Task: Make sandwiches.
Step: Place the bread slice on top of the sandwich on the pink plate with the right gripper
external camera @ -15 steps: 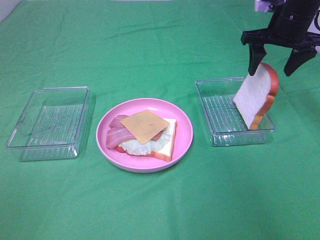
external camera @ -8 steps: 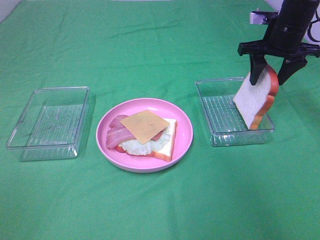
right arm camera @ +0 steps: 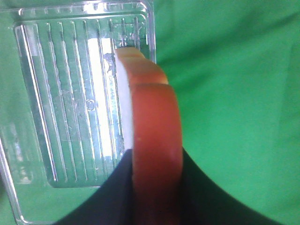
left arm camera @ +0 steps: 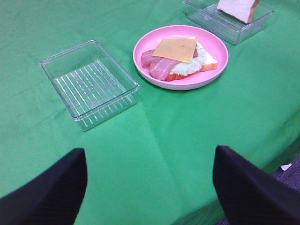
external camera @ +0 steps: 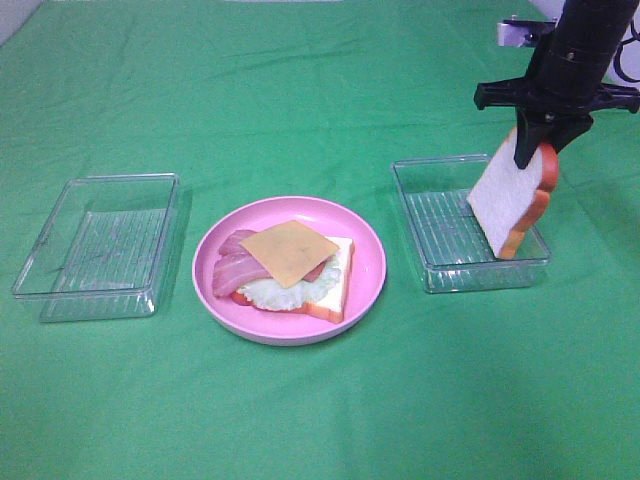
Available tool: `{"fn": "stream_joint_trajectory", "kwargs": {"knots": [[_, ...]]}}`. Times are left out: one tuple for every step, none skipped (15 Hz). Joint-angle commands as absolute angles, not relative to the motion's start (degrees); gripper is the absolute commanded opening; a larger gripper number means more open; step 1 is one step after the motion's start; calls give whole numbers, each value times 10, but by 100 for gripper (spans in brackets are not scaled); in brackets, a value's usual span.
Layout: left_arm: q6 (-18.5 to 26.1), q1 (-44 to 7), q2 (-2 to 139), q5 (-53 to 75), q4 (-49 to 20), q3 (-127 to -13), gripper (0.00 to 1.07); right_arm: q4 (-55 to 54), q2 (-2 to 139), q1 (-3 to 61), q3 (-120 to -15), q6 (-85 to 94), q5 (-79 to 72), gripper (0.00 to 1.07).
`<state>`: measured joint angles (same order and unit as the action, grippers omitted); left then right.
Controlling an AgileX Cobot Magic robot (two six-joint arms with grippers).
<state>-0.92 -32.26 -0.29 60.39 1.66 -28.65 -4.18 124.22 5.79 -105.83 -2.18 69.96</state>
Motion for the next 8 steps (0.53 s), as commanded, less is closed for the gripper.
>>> {"fn": "stream_joint_trajectory", "kwargs": {"knots": [[-10,-325,-14,598,14,-285,72,-69,1210,56,-1054,-6,736,0],[-10,-325,-14,598,14,-285,72,-99,1200,56,-1054,4,737,0],[-10,-325,-14,598,14,-285,72,-131,1189,58,-1054,17,737,0],[-10,-325,-14,598,14,-285,72,-166,1180,58,-1054,29,737,0],[-10,-325,-14,598,14,-285,72,-188,1177,58,-1054,36,738,0],[-10,-325,-14,598,14,-285,72,-237,1172,59,-1051,44,738,0],[-10,-325,-14,598,14,-285,72,-289,1169,60,-1043,61,737,0],[-10,-325,-14,598,14,-285,72,-342,1169,66,-1030,85,735,0]]}}
